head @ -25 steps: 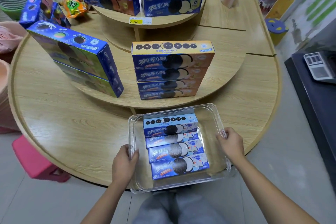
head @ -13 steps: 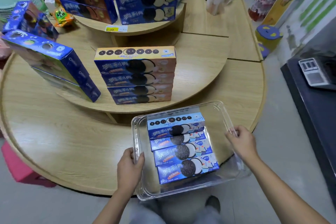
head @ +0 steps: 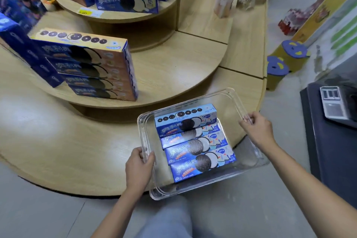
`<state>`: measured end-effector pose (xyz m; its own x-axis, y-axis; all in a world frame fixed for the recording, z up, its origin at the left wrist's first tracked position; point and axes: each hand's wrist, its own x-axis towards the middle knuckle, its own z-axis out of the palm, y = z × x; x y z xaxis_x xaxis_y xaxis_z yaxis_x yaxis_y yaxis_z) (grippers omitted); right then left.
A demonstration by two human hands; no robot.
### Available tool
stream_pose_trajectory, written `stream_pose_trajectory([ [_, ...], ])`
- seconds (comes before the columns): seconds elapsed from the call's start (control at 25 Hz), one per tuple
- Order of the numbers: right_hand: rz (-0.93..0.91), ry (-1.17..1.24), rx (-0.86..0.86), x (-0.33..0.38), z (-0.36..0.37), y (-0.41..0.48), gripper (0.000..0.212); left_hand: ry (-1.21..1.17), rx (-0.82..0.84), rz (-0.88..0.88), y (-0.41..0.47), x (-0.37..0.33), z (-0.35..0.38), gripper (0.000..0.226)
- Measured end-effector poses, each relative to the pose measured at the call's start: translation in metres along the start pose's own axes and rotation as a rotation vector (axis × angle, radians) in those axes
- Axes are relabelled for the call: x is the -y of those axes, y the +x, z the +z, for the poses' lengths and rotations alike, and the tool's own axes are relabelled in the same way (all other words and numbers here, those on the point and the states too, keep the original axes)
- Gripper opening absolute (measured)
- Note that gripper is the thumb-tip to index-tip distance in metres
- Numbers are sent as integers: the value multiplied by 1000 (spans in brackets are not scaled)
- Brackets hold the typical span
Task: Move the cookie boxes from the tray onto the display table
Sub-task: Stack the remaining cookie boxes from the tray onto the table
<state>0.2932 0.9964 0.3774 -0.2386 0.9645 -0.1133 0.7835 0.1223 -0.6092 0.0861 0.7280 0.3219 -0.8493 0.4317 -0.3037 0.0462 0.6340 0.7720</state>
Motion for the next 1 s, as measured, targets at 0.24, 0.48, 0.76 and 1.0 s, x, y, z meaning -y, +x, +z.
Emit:
stream_pose_trajectory([
  [0.24, -41, 19, 69, -11, 7, 64, 19, 16, -30, -64, 16, -19, 48, 24],
  [0.48, -58, 29, 142, -19, 9, 113, 17, 49, -54, -145, 25, -38, 79, 26],
  [0.76, -164, -16, 288, -21, 9, 158, 19, 37, -141, -277, 14, -57, 109, 27],
  [1.0, -256, -16, 398, -22, 13, 176, 20, 77, -246, -353, -1, -69, 128, 29],
])
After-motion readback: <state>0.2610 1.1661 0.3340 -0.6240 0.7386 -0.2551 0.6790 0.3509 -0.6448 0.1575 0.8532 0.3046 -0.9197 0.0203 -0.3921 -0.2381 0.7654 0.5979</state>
